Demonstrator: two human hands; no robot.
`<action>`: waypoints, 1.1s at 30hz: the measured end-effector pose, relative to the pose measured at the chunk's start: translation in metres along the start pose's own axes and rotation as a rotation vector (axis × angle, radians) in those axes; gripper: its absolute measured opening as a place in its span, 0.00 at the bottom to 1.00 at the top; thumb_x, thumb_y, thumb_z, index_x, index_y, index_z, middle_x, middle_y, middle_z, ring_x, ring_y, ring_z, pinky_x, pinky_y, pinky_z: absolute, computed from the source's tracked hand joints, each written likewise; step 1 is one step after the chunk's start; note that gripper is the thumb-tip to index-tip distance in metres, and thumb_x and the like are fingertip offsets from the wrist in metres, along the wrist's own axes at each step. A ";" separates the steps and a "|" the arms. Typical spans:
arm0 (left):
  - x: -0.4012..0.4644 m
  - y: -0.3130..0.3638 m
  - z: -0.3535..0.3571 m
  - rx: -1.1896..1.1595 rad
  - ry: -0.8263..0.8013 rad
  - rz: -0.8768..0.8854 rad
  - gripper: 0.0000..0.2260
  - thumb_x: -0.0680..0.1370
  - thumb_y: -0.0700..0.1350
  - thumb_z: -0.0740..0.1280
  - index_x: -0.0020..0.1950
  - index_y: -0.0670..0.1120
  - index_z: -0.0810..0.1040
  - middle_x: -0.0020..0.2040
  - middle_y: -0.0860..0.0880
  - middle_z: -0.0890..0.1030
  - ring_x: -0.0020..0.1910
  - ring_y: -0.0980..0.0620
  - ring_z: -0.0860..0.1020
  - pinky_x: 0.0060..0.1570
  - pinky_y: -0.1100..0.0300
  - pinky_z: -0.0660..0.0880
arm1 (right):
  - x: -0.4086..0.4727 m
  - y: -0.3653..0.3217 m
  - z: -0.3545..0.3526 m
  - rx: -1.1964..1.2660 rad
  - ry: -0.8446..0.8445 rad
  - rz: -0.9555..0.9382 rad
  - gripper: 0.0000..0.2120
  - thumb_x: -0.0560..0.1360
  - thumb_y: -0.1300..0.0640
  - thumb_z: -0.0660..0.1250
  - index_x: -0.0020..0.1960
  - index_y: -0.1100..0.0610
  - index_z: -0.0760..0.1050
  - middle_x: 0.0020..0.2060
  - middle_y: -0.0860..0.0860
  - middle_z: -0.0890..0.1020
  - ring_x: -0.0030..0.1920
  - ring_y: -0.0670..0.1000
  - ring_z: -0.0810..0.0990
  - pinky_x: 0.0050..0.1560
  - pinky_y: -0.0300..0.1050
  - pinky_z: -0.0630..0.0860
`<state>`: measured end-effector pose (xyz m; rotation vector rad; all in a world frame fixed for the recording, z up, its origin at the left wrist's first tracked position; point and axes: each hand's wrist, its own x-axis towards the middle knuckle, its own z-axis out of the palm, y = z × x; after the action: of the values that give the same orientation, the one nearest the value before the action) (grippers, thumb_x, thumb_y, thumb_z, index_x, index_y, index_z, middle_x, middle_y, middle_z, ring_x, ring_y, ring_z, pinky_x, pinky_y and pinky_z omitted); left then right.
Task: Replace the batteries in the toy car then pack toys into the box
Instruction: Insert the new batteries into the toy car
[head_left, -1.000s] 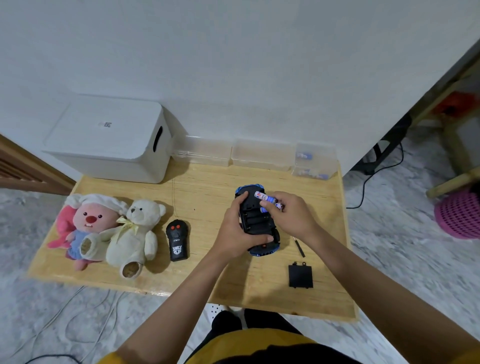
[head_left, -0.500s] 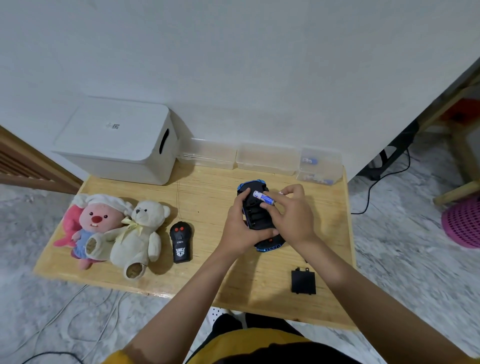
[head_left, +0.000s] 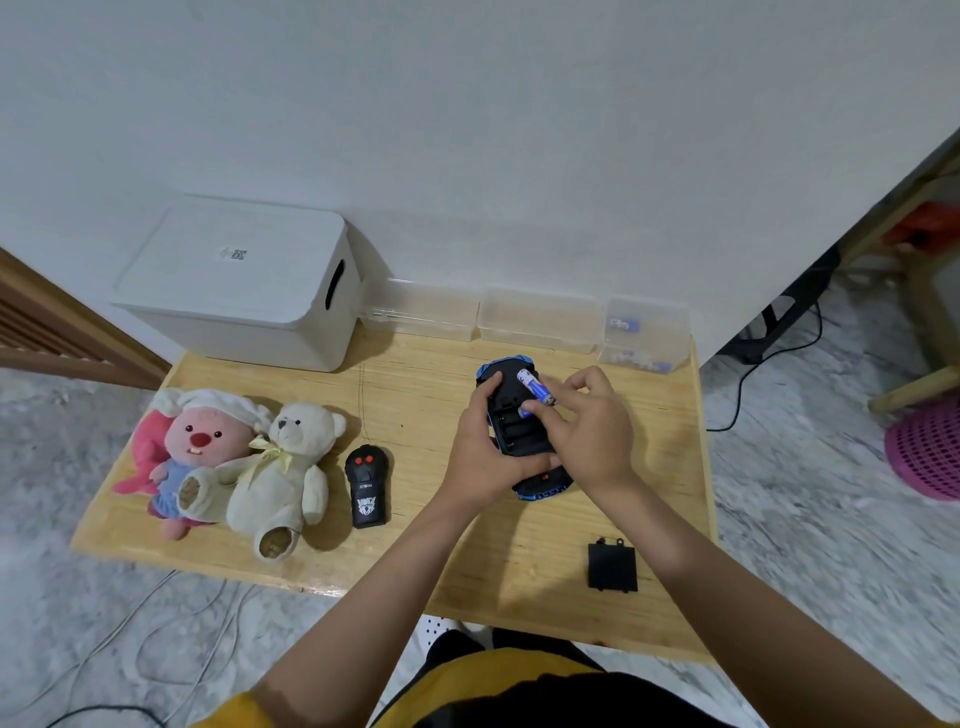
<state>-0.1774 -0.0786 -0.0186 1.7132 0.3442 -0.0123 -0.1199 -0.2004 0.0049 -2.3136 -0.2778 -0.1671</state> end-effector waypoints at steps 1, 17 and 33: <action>0.000 0.000 -0.001 0.002 0.002 -0.002 0.48 0.59 0.43 0.83 0.73 0.51 0.61 0.63 0.58 0.72 0.58 0.69 0.72 0.55 0.66 0.73 | 0.000 0.000 0.001 0.007 0.022 -0.006 0.13 0.69 0.53 0.75 0.53 0.52 0.82 0.39 0.42 0.71 0.38 0.43 0.73 0.34 0.42 0.69; 0.002 0.009 -0.008 0.035 -0.002 0.044 0.47 0.58 0.45 0.82 0.72 0.53 0.62 0.64 0.54 0.74 0.61 0.58 0.76 0.60 0.57 0.76 | 0.002 -0.010 0.011 -0.019 0.090 -0.124 0.12 0.69 0.55 0.75 0.52 0.52 0.83 0.33 0.45 0.77 0.32 0.47 0.76 0.28 0.38 0.69; 0.005 0.009 -0.016 0.017 -0.041 0.044 0.46 0.58 0.43 0.83 0.70 0.56 0.63 0.59 0.54 0.78 0.57 0.57 0.79 0.56 0.61 0.76 | 0.014 -0.005 0.016 -0.073 -0.021 -0.254 0.13 0.69 0.54 0.74 0.54 0.52 0.82 0.33 0.47 0.76 0.30 0.47 0.73 0.27 0.40 0.69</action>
<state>-0.1734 -0.0632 -0.0079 1.7342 0.2770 -0.0177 -0.1067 -0.1834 0.0003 -2.3473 -0.5853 -0.2844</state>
